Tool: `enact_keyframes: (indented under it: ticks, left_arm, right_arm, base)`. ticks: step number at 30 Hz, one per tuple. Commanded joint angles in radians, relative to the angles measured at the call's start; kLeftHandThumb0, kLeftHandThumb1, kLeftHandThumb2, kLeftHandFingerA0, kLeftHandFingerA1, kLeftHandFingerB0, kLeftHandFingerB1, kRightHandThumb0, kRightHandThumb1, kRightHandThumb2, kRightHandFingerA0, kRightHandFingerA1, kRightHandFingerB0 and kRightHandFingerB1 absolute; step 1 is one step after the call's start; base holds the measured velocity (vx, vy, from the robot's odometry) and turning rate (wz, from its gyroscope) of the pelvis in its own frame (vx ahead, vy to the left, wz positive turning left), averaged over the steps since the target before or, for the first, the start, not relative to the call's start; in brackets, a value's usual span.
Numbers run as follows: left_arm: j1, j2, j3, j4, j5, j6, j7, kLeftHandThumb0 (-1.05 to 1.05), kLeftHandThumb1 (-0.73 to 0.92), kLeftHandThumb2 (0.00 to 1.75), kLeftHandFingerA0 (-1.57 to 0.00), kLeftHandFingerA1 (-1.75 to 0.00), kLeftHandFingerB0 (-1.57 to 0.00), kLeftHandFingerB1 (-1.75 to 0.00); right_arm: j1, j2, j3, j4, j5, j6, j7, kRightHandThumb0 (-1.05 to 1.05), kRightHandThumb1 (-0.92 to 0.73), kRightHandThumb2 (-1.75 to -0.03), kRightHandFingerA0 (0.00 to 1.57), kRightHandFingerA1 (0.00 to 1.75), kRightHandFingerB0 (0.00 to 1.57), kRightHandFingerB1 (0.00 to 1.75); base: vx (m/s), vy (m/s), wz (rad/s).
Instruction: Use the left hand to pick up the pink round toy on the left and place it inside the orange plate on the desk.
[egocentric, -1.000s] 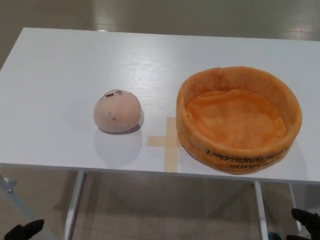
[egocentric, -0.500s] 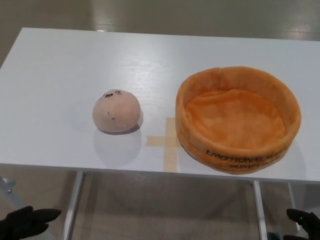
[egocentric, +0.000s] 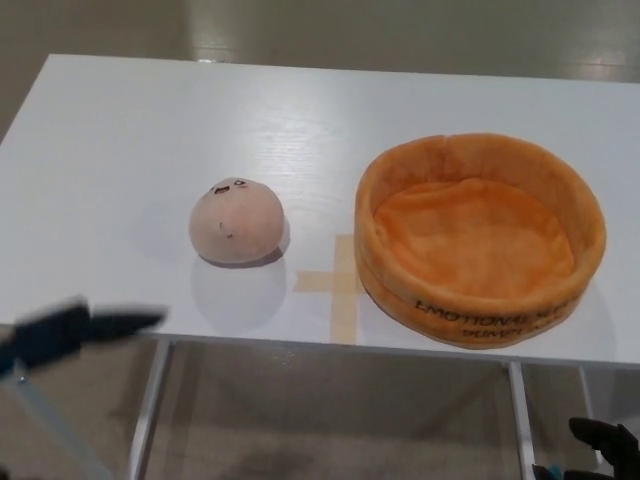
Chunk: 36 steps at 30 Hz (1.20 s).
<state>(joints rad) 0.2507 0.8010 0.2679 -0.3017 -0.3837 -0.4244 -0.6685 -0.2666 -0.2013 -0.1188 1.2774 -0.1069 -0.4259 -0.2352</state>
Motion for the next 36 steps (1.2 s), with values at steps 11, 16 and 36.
enact_keyframes:
  ticks: [11, 16, 36]
  left_arm:
    - [-0.738, -0.077, -0.233, 0.457, 0.274, 0.184, 0.107, -0.5, 0.32, 0.66, 0.0, -0.06, -0.11, -0.28]
    - [-0.861, -0.086, -0.322, 0.612, 0.395, 0.171, 0.139, -0.52, 0.35, 0.69, 0.0, -0.07, -0.08, -0.28]
    - [-1.179, -0.247, -0.621, 1.183, 0.65, 0.127, 0.32, -0.63, 0.4, 0.56, 0.0, -0.19, -0.09, -0.27]
  right_arm:
    - [0.006, -0.014, 0.011, 0.019, 0.002, 0.014, 0.04, -0.34, -0.26, -0.89, 0.38, 0.72, 0.25, 0.64]
    - [0.009, -0.02, 0.015, 0.02, -0.003, 0.015, 0.035, -0.41, -0.37, -0.7, 0.36, 0.8, 0.23, 0.69]
    - [0.008, -0.01, 0.014, 0.023, 0.006, 0.021, 0.042, -0.44, -0.36, -0.72, 0.35, 0.82, 0.22, 0.71]
  base:
    - [0.0, 0.0, 0.01]
    - [0.0, 0.0, 0.0]
    - [0.0, 0.0, 0.0]
